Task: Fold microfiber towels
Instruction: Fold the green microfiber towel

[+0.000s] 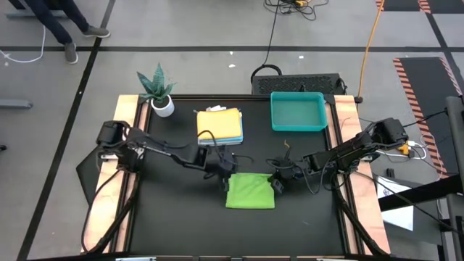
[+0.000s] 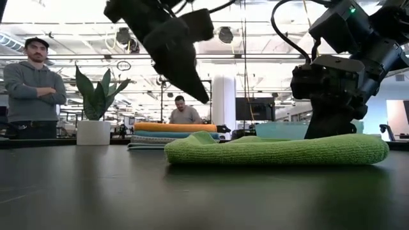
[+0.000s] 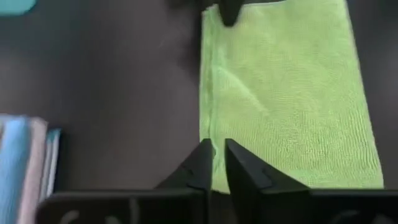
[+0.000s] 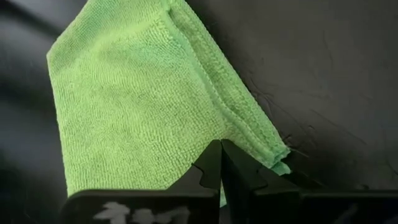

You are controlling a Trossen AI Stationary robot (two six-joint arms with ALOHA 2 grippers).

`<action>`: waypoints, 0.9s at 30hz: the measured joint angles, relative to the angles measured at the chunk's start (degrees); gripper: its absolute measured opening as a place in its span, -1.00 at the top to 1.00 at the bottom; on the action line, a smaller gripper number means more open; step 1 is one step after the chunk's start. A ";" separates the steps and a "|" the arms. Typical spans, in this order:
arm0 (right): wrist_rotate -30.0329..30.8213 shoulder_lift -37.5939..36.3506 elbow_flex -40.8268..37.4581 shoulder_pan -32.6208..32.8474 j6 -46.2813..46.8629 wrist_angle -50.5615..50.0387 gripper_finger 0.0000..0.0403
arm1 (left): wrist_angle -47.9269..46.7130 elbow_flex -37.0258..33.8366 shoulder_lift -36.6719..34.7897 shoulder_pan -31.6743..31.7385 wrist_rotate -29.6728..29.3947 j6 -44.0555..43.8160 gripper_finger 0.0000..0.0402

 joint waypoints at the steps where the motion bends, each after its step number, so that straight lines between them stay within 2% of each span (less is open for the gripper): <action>1: 0.00 0.00 0.00 0.00 0.00 -0.05 1.00 | 0.59 0.01 0.58 0.69 1.52 1.95 0.73; 5: -0.02 0.00 -0.02 0.00 -0.01 -0.03 1.00 | 1.35 -0.04 2.68 2.74 5.74 5.11 0.41; 8: -0.02 0.00 -0.04 0.00 -0.02 -0.07 1.00 | 2.55 -0.04 2.97 3.70 11.37 7.91 0.20; 13: -0.02 0.00 -0.07 0.00 -0.15 -0.11 1.00 | 1.58 -0.07 5.56 5.05 13.53 7.94 0.07; 15: -0.02 0.00 -0.07 0.00 -0.22 -0.10 1.00 | 2.19 -0.01 6.46 5.50 15.37 7.82 0.07; 20: -0.02 0.00 -0.07 -0.01 -0.22 -0.23 1.00 | 1.72 -0.04 7.21 5.91 14.92 6.85 0.16; 27: -0.02 0.00 -0.07 0.00 -0.22 -0.46 1.00 | 1.47 0.00 7.13 6.15 13.79 7.47 0.62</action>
